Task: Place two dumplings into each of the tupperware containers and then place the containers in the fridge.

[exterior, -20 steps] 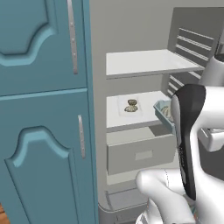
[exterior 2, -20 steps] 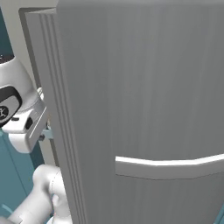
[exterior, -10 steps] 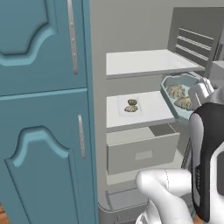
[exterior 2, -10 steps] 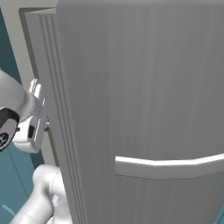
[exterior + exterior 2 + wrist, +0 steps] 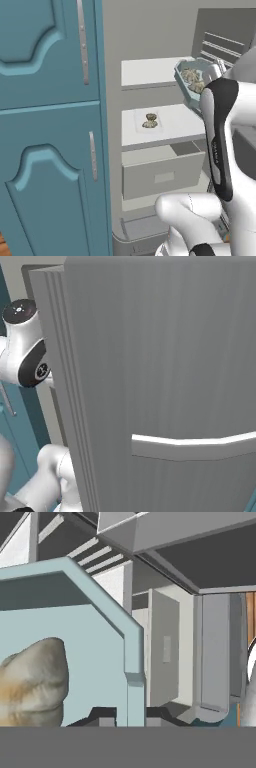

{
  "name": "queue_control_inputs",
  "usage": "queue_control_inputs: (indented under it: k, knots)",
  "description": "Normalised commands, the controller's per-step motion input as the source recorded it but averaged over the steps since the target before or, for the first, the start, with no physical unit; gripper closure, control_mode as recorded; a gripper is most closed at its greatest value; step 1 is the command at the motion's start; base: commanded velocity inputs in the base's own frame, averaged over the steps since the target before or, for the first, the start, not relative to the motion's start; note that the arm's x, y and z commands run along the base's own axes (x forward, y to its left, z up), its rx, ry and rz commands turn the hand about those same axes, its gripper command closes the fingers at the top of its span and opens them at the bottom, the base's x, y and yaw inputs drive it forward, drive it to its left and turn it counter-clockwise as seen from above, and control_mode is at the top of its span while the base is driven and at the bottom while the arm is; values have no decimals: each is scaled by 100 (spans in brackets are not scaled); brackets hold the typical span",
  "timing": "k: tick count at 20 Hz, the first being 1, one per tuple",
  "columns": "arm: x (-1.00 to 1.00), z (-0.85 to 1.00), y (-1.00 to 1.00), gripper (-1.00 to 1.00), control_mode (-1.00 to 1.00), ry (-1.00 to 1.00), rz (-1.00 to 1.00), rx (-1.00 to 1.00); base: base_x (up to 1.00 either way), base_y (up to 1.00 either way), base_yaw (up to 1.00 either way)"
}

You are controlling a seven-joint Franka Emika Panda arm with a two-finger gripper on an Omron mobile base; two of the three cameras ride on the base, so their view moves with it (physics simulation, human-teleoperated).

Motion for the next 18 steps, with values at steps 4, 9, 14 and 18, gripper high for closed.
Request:
queue_control_inputs:
  k: [4, 9, 14, 18]
  knots:
    - [100, 19, -14, 100, -100, 13, 7, 1, 0, 0, 0]
    - [79, 6, -3, 100, -100, 0, 5, 0, 0, 0, 0]
    - [78, 0, 0, 100, -100, 0, 0, 0, 0, 0, 0]
    - [85, -3, 0, 100, -100, 0, 0, 0, 0, 0, 0]
